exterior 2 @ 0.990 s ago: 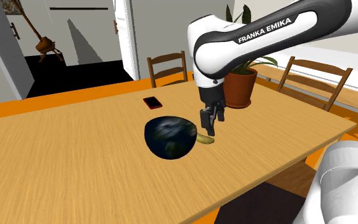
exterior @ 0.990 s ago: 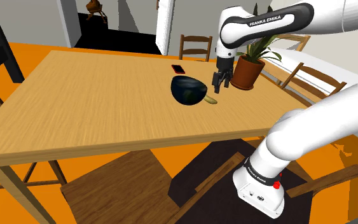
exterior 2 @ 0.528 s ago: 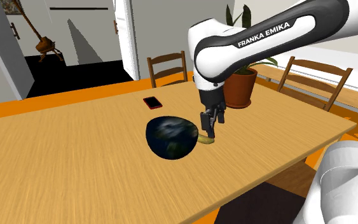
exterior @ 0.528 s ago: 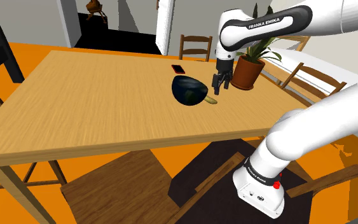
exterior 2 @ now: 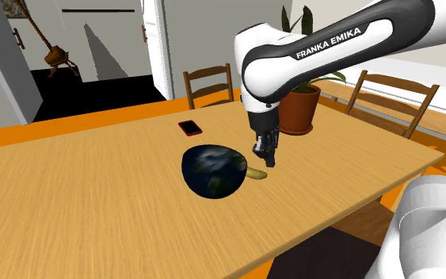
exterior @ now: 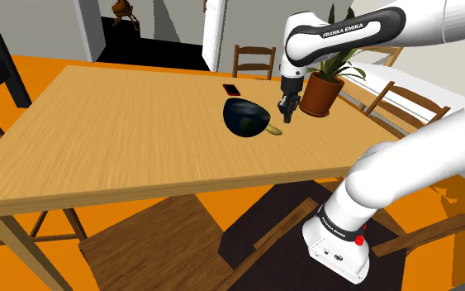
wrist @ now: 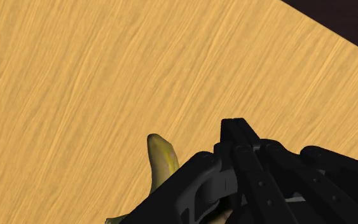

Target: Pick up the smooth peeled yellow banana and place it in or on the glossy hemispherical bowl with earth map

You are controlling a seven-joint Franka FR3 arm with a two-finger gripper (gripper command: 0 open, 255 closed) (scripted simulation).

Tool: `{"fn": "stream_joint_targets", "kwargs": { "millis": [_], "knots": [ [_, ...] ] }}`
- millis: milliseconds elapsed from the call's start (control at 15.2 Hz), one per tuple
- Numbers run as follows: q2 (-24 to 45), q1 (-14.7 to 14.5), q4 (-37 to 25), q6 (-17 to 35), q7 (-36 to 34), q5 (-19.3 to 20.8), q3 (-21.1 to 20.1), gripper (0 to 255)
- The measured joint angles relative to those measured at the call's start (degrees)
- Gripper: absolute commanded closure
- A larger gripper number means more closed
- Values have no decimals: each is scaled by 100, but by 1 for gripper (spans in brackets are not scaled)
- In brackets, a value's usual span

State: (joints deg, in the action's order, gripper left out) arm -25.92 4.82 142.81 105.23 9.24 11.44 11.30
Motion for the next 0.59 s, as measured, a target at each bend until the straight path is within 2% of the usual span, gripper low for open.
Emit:
{"fn": "stream_joint_targets", "kwargs": {
  "millis": [132, 198, 330, 594],
  "knots": [
    [0, 0, 0, 0, 0, 0, 0, 255],
    [0, 0, 0, 0, 0, 0, 0, 0],
    [51, 8, 14, 103, 52, 5, 42, 0],
    [625, 20, -34, 928, 449, -53, 342, 0]
  ]
}}
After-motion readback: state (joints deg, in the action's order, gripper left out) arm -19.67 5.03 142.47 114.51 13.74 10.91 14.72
